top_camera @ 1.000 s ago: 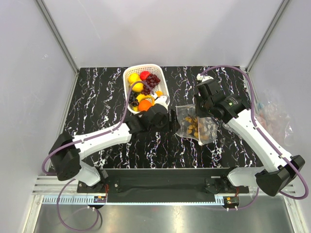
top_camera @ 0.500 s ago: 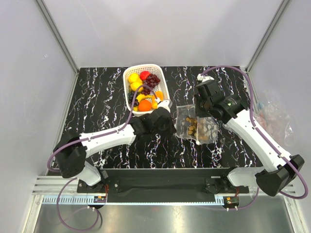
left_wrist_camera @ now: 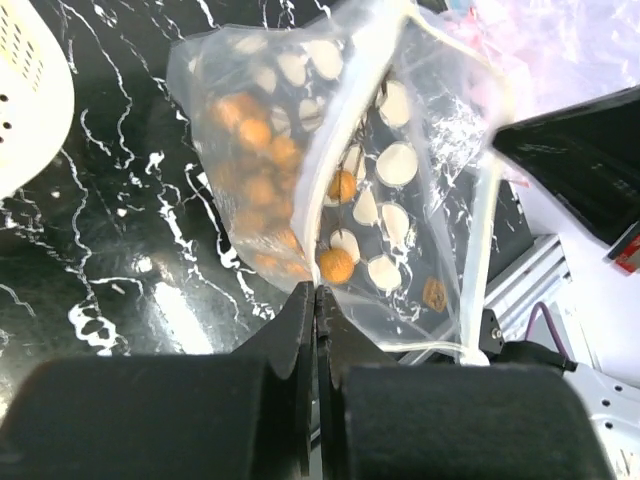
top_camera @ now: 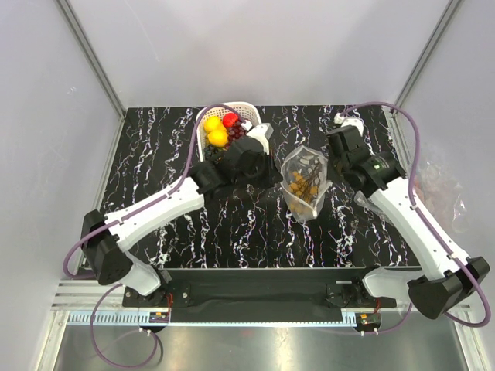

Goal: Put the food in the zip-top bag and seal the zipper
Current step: Adjust the zipper food storage bag at the center of the board.

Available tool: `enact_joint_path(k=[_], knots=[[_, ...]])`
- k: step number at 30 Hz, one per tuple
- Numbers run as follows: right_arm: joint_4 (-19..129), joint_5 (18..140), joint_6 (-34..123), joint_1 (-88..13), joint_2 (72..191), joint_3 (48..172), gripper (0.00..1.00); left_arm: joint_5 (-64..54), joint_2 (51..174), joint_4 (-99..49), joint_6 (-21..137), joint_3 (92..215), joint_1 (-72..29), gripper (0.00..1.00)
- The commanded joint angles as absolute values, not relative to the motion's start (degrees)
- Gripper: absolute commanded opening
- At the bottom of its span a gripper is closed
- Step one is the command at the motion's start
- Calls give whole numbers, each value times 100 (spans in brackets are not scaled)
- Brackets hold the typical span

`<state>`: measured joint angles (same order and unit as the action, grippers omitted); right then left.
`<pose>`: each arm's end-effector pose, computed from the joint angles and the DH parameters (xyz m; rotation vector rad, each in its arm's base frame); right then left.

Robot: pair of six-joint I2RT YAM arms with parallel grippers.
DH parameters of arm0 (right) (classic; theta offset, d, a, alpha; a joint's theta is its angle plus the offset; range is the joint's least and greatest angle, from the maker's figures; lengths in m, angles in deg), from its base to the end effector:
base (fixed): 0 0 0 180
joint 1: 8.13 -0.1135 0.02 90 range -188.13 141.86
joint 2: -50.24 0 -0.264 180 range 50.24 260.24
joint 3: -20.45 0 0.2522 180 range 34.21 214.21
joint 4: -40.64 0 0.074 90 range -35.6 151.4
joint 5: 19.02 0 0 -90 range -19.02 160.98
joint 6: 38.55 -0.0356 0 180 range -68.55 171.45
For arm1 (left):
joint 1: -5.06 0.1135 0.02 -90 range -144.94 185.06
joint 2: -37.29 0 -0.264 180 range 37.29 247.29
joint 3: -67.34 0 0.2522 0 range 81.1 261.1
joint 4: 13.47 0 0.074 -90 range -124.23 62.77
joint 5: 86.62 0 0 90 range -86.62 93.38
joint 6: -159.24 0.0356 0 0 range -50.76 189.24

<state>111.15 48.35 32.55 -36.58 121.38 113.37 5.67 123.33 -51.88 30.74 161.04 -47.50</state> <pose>0.2170 0.1020 0.3766 -0.0190 2.3386 -0.0747 0.2114 -0.2738 0.3545 0.2491 2.2282 -0.8784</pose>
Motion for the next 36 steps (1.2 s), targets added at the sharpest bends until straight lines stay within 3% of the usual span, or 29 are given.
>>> enact_joint_path(k=[1, 5, 9, 12, 17, 19, 25, 28, 34, 36], knots=[[11354, 4296, 3247, -3407, 11880, 11673, 0, 217, 12394, -5308, 3242, 16512, -4776, 0], [11390, 4136, 3317, -3151, 11871, 11981, 0, -417, 12955, -5035, 3128, 16678, -4952, 0], [11434, 4574, 3334, -3160, 11985, 12316, 0, -304, 12808, -4807, 3092, 16487, -4979, 0], [11285, 5269, 3483, -3160, 12029, 12088, 0, -189, 12808, -5008, 3241, 16512, -4935, 0], [11223, 5279, 3431, -3151, 12222, 11534, 0, -128, 12887, -4983, 3382, 16267, -4917, 0], [11162, 5427, 3414, -3151, 12214, 11341, 3, -145, 12931, -4860, 3409, 16170, -4917, 0], [10995, 5814, 3387, -3151, 12056, 11077, 32, -5, 12975, -4771, 3443, 16064, -4917, 0], [10986, 5973, 3378, -3151, 12082, 11076, 40, 101, 12896, -4823, 3557, 16151, -4917, 0], [10951, 6473, 3343, -3160, 12170, 11042, 40, 268, 12878, -5017, 3672, 16301, -4873, 0], [10820, 6711, 3361, -3151, 12152, 10928, 35, 251, 12878, -5026, 3690, 16284, -4812, 0]])
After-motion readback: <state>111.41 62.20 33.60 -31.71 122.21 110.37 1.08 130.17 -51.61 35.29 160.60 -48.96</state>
